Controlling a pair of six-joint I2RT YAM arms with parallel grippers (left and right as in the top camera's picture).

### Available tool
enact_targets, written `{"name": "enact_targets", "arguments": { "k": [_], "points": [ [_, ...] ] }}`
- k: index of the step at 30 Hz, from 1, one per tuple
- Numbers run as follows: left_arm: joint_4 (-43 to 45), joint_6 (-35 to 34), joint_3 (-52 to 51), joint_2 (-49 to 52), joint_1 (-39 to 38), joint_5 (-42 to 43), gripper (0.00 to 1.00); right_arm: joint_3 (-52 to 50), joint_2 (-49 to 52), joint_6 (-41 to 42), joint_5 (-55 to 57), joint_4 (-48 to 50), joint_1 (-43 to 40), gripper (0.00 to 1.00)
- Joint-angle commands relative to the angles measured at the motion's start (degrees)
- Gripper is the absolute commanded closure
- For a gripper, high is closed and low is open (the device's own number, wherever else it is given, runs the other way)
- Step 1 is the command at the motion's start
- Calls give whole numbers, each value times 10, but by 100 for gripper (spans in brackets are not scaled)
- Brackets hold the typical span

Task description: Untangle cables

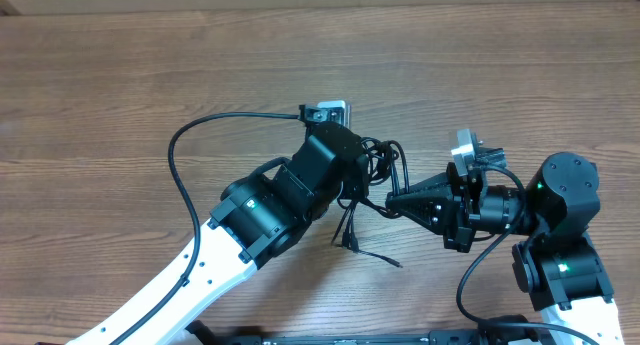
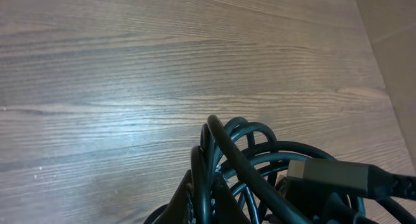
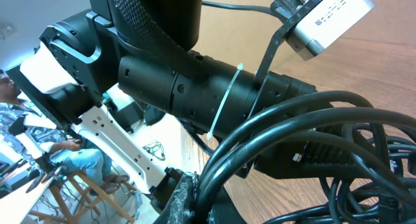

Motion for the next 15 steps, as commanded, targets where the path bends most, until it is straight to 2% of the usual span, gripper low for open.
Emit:
{"name": "enact_targets", "arguments": {
  "k": [1,8,12,15],
  "points": [
    [9,87,7,-2,0,3,96,2,-5,-4,-24,9,0,96],
    [41,266,7,-2,0,123,96,2,-5,0,-17,9,0,96],
    [39,337,7,-2,-1,159,96,2,-5,0,-15,9,-1,96],
    [35,354,7,-2,-1,173,96,2,-5,1,-13,9,0,96]
  ]
}}
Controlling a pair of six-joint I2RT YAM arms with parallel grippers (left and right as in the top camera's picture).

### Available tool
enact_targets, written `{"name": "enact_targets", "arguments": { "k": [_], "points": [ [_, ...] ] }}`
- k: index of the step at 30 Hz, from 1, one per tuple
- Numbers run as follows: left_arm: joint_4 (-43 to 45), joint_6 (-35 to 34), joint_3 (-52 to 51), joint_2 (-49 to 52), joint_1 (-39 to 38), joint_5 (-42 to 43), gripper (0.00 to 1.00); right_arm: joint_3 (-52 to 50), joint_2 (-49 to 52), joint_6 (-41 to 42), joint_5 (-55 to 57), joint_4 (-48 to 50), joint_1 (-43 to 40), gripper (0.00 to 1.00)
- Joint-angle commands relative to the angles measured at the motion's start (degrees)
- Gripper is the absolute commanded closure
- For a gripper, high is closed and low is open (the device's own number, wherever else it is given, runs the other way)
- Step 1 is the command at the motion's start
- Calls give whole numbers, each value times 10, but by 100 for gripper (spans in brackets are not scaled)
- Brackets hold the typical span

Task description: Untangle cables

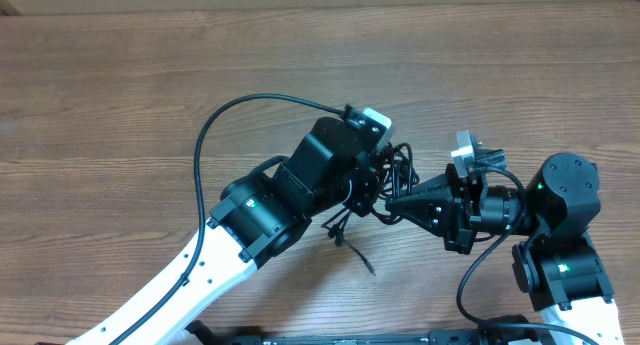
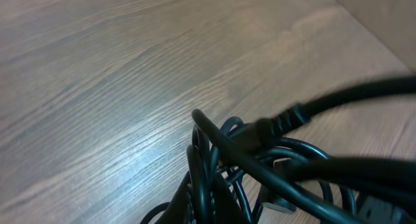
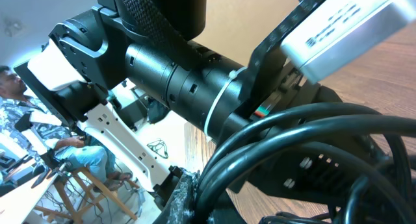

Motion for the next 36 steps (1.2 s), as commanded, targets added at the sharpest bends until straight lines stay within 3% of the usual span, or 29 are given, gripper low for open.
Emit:
{"name": "enact_targets", "arguments": {
  "k": [1,15,18,21,36],
  "points": [
    [-5,78,7,-2,-1,43,95,2,-5,0,-4,6,0,96],
    [-14,89,7,-2,-1,48,96,2,-5,2,-4,6,0,96],
    [-14,89,7,-2,-1,54,96,2,-5,2,-5,6,0,89],
    [-12,89,7,-2,-1,54,96,2,-5,2,-5,6,0,76],
    [16,114,7,-2,-2,107,96,2,-5,2,-4,6,0,63]
  ]
}}
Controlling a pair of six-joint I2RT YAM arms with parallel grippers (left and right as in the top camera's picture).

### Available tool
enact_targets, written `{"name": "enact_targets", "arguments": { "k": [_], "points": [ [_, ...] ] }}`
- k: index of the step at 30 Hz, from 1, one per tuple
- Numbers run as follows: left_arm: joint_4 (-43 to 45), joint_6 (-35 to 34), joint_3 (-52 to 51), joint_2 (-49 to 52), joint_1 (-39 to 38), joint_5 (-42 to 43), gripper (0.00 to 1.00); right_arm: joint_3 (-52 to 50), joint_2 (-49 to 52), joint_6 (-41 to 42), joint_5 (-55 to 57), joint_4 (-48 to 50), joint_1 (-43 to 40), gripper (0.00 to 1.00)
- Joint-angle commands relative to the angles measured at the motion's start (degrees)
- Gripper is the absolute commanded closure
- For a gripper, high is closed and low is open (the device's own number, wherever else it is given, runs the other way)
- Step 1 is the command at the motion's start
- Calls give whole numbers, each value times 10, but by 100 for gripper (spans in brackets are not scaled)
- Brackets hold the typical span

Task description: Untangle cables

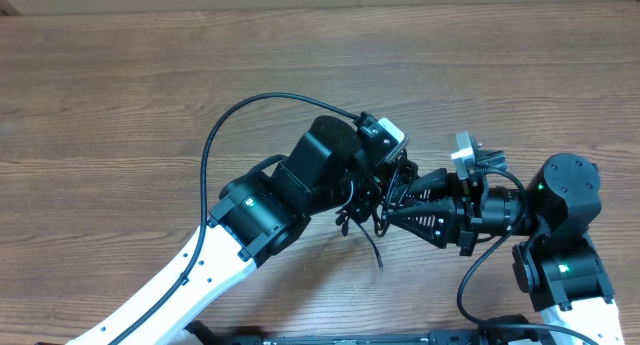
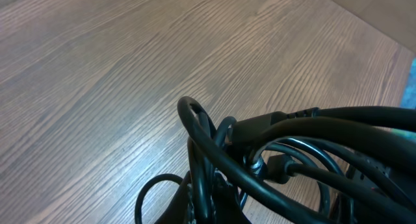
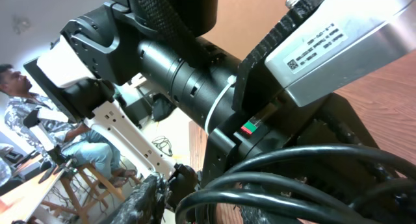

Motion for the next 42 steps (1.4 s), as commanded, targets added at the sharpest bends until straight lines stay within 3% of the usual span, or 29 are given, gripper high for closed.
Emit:
{"name": "enact_targets", "arguments": {
  "k": [1,29,38,42],
  "points": [
    [9,31,7,-2,-3,44,96,2,-4,0,7,4,0,63],
    [84,35,7,-2,-5,78,96,2,-4,-7,16,-18,0,51],
    [103,33,7,-2,-5,72,96,2,-4,-7,11,-22,-1,53],
    [103,33,7,-2,-5,66,96,2,-4,-7,11,-22,0,61]
  ]
}}
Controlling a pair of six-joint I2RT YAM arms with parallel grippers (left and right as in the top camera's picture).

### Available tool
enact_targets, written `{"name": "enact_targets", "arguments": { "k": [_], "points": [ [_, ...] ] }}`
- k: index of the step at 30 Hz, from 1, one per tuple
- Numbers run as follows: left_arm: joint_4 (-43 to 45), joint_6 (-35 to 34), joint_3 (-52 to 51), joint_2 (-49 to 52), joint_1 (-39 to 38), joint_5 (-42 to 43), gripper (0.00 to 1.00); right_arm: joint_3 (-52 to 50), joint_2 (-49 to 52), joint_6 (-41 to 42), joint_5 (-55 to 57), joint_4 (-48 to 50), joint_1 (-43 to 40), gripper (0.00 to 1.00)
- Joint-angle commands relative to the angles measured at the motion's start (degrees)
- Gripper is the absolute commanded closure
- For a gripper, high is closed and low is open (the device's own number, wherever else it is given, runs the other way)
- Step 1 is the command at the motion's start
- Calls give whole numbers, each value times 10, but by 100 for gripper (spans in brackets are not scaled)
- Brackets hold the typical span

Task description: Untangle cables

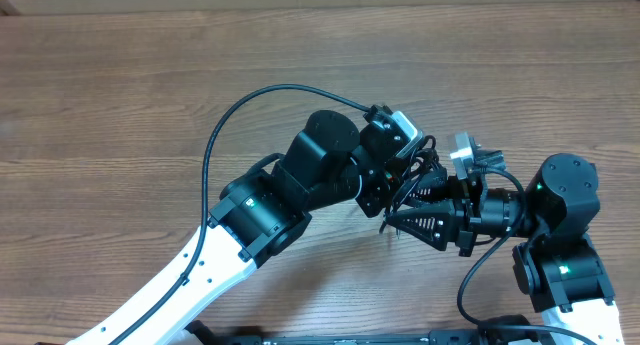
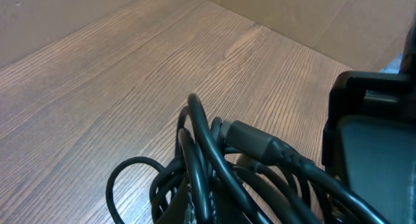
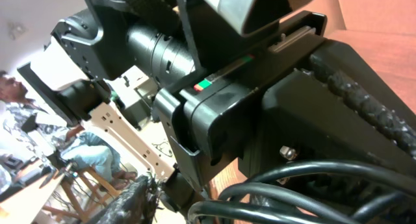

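A knot of black cables [image 1: 408, 177] hangs between the two arms near the table's middle right. My left gripper [image 1: 388, 190] reaches in from the lower left and is shut on one strand of the bundle [image 2: 209, 165], which loops up in front of its jaws. My right gripper [image 1: 392, 217] points left from the right side, open, with its jaws spread around the lower strands [image 3: 312, 195]. One of its rough black fingers [image 3: 136, 201] shows at the lower left. The other is hidden.
Wooden table [image 1: 120, 75] with bare planks at the left and back. The left arm's own black wire [image 1: 215, 145] arcs over the table to its wrist camera [image 1: 402, 121]. The right arm's base [image 1: 565, 245] stands at the right front.
The left wrist has turned and shifted a little right, bringing the bundle closer over the open right gripper. The loose cable end that trailed toward the front now barely shows.
At first both grippers were shut on the bundle, with loose ends trailing on the table in front. Then the left wrist had swung to the right with the bundle. Later the right gripper was open, and the left alone holds the knot now.
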Motion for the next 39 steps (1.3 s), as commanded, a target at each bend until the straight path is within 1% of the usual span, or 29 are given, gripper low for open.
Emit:
{"name": "enact_targets", "arguments": {
  "k": [1,3,6,9,10,13,14,19,22,25,29,30,32,33,35,37,39],
  "points": [
    [8,10,7,-2,-4,12,96,2,0,-3,3,3,0,61],
    [11,10,7,-2,-4,12,96,2,0,-3,3,3,0,63],
    [28,-7,7,-2,-4,16,96,2,0,-4,4,3,0,62],
    [50,-7,7,-2,-4,37,96,2,0,-4,4,3,0,54],
    [57,-7,7,-2,-4,45,96,2,0,-4,4,3,-1,50],
    [73,-10,7,-2,-4,54,96,2,4,-5,4,1,-1,45],
    [78,-14,7,-2,-4,53,96,2,7,-16,4,-4,-1,44],
    [98,-32,7,-2,-3,53,96,2,19,-70,4,-43,0,41],
    [101,-37,7,-2,-3,54,96,2,26,-75,4,-45,0,41],
    [99,-37,7,-2,-3,53,96,2,29,-75,3,-45,0,43],
    [91,-38,7,-2,-3,28,96,2,29,-78,-14,-39,0,50],
    [87,-41,7,-2,-3,19,96,2,29,-80,-22,-34,0,55],
    [78,-53,7,-2,-3,0,96,2,29,-79,-38,-22,-1,67],
    [71,-62,7,-2,-3,-16,96,2,29,-79,-48,-13,-1,77],
    [55,-85,7,-2,-3,-48,96,2,29,-79,-59,-5,0,86],
    [38,-113,7,-2,-3,-81,96,2,29,-79,-62,-1,0,91],
    [20,-139,7,-2,-3,-110,96,2,29,-79,-63,-1,-1,93]
  ]
}}
